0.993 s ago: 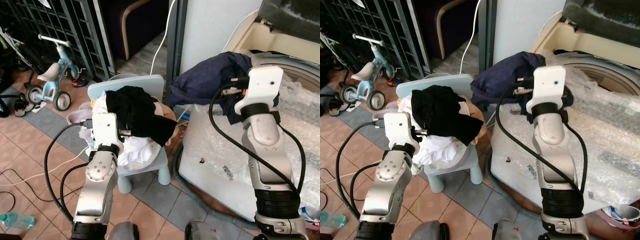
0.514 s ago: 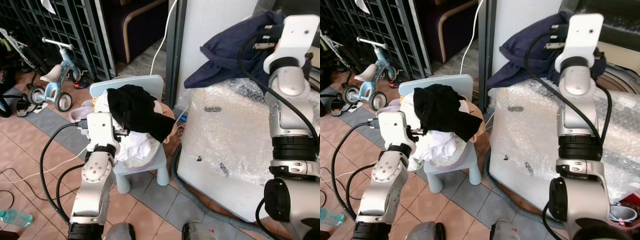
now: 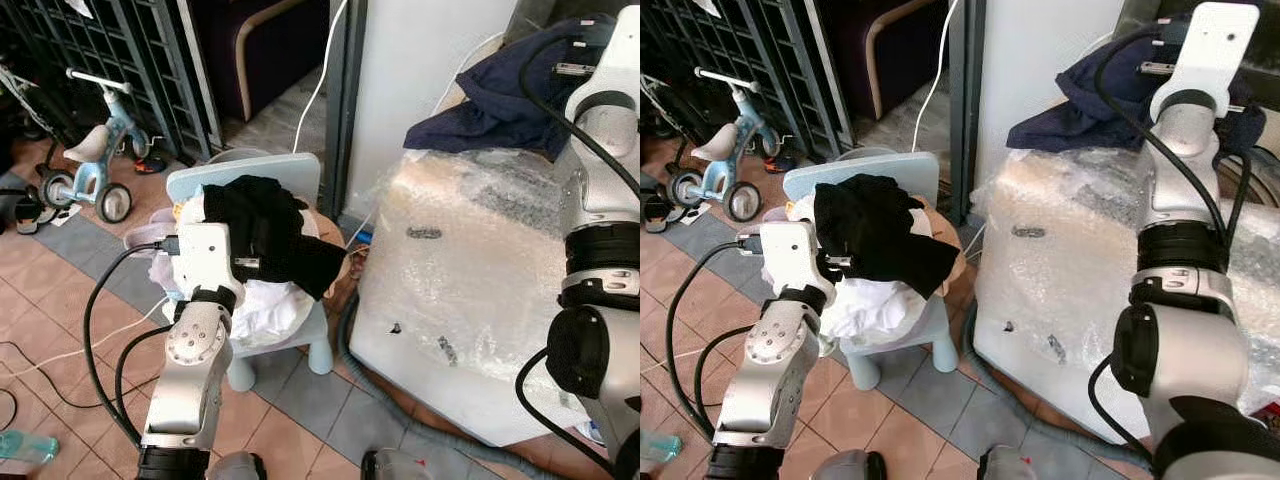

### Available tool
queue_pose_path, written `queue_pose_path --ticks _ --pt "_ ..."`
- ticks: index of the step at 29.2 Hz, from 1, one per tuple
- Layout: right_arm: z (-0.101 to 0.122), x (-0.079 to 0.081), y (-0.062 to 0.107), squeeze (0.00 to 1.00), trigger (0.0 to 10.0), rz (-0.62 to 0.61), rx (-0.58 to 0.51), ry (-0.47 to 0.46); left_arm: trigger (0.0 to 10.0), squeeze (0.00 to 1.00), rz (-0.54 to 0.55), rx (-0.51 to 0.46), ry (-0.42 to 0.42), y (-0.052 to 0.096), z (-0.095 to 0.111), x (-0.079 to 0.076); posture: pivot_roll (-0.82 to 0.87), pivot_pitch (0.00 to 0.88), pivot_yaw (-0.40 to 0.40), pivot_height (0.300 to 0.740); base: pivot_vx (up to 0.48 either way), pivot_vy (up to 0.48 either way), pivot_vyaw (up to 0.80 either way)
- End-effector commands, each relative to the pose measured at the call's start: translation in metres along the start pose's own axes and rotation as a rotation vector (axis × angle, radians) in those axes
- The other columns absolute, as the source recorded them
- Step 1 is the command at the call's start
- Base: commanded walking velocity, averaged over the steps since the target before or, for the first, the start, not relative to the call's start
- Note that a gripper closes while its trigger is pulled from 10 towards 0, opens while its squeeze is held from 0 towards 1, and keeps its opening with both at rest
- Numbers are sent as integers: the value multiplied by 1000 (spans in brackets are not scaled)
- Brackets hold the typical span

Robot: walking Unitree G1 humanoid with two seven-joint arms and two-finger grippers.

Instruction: Clothes washing

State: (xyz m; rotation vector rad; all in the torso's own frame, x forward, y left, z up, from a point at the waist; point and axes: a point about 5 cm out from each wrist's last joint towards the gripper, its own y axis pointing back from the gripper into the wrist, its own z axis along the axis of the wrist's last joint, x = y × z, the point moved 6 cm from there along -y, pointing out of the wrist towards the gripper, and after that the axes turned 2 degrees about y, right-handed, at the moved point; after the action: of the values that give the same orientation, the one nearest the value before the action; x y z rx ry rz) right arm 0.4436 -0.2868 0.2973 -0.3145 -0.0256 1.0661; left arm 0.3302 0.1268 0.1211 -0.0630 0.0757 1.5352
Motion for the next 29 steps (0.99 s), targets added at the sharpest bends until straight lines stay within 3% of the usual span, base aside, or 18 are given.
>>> queue_pose_path --ticks 1,10,19,22,24,25,28,29 --pt "12 -9 -4 0 10000 -28 -37 -20 10000 0 -7 -9 5 0 4 -2 -13 94 16 740 0 0 -800" --pt "-1 -10 -3 0 10000 -38 -7 7 10000 0 -11 -7 -3 0 5 -3 -10 102 21 740 0 0 -800" --pt "-14 -36 -4 0 10000 -161 61 87 10000 0 -2 -9 -16 0 9 -1 -7 146 12 740 0 0 -586" --pt "-23 -34 -2 0 10000 -133 94 89 10000 0 -14 20 -26 1 4 -2 -7 151 8 740 0 0 0" --pt "-31 -22 1 0 10000 -54 106 23 10000 0 -44 38 -34 3 0 -5 -10 149 6 740 0 0 0" --pt "-32 -17 2 1000 10000 -22 104 9 10000 0 -53 43 -33 3 -2 -7 -10 149 6 740 0 0 0" --pt "-37 -5 6 1000 10000 33 122 -14 10000 0 -63 50 -32 4 -4 -9 -9 143 9 740 0 0 0" --pt "-44 9 11 1000 10000 92 145 -36 10000 0 -69 52 -33 3 -4 -10 -9 140 9 740 0 0 0"
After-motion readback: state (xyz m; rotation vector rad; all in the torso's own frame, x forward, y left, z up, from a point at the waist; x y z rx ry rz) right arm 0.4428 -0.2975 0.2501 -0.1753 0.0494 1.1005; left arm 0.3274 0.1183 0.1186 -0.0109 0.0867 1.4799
